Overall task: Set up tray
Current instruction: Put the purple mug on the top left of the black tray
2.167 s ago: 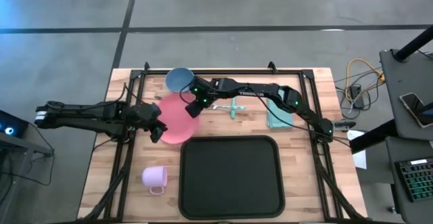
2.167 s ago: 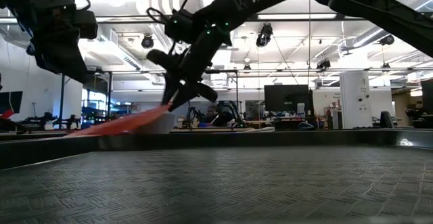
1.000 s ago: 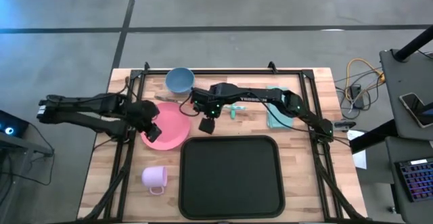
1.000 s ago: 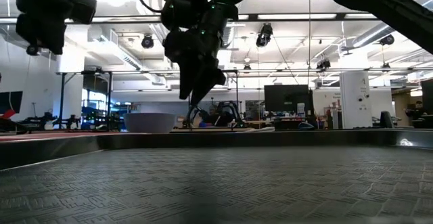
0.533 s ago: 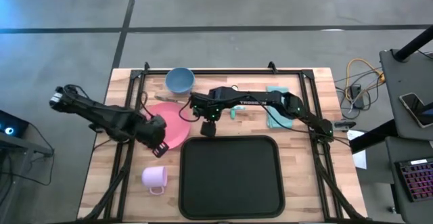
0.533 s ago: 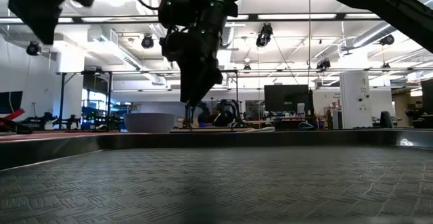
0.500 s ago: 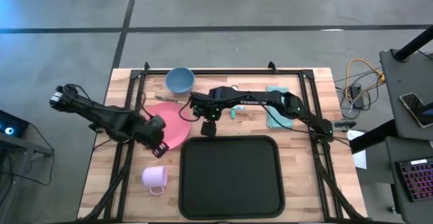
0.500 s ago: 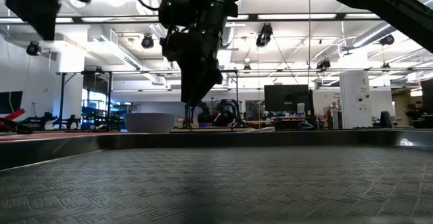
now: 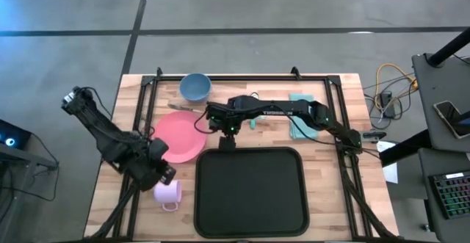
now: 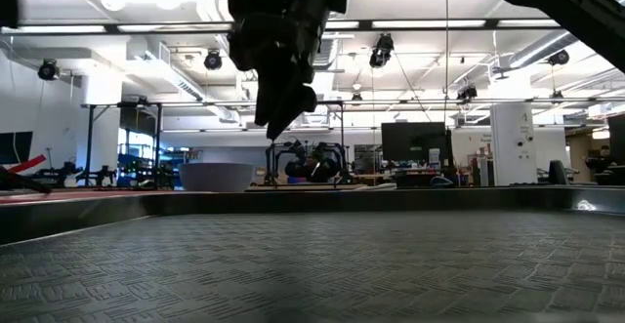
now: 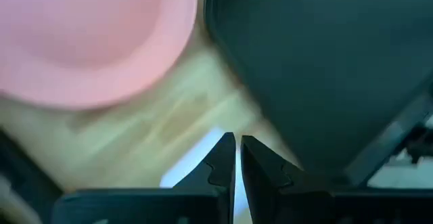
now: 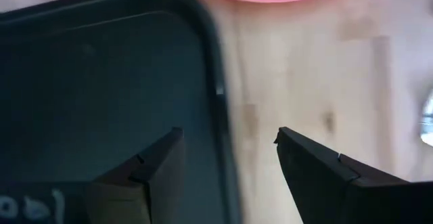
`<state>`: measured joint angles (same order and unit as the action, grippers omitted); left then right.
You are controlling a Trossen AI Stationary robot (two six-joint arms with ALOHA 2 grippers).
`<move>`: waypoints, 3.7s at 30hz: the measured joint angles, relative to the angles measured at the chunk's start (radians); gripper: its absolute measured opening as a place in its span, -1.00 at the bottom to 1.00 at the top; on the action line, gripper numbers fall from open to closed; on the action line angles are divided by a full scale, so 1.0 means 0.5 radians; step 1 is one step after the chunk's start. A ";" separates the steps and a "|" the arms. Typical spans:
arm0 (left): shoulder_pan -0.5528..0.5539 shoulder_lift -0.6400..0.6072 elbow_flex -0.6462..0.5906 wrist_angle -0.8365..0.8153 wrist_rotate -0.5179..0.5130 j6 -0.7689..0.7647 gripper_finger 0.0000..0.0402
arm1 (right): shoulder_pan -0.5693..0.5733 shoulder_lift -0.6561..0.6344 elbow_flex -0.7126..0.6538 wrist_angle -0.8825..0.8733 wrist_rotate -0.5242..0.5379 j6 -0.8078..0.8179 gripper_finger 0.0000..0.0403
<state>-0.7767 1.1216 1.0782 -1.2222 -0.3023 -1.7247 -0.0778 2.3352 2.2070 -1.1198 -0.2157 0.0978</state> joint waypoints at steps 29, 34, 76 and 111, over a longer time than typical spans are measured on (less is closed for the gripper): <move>-0.853 0.023 -0.737 0.947 0.270 -0.764 -0.97 | 0.367 0.219 -0.005 1.276 -0.396 1.852 0.09; -0.895 0.025 -0.928 1.264 0.326 -0.765 -0.97 | 0.424 0.303 -0.008 1.323 -0.394 2.016 0.09; -0.565 0.029 -1.006 1.309 -0.305 -0.507 -0.97 | 0.442 0.372 -0.029 1.624 -0.096 2.225 0.06; -0.568 0.028 -0.941 1.366 -0.273 -0.391 -0.97 | 0.409 0.372 -0.031 1.727 -0.085 2.001 -0.96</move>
<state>-1.0607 1.1355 0.6075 -0.5394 -0.4389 -1.9202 0.1268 2.5210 2.1914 -0.2561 -0.2584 1.0982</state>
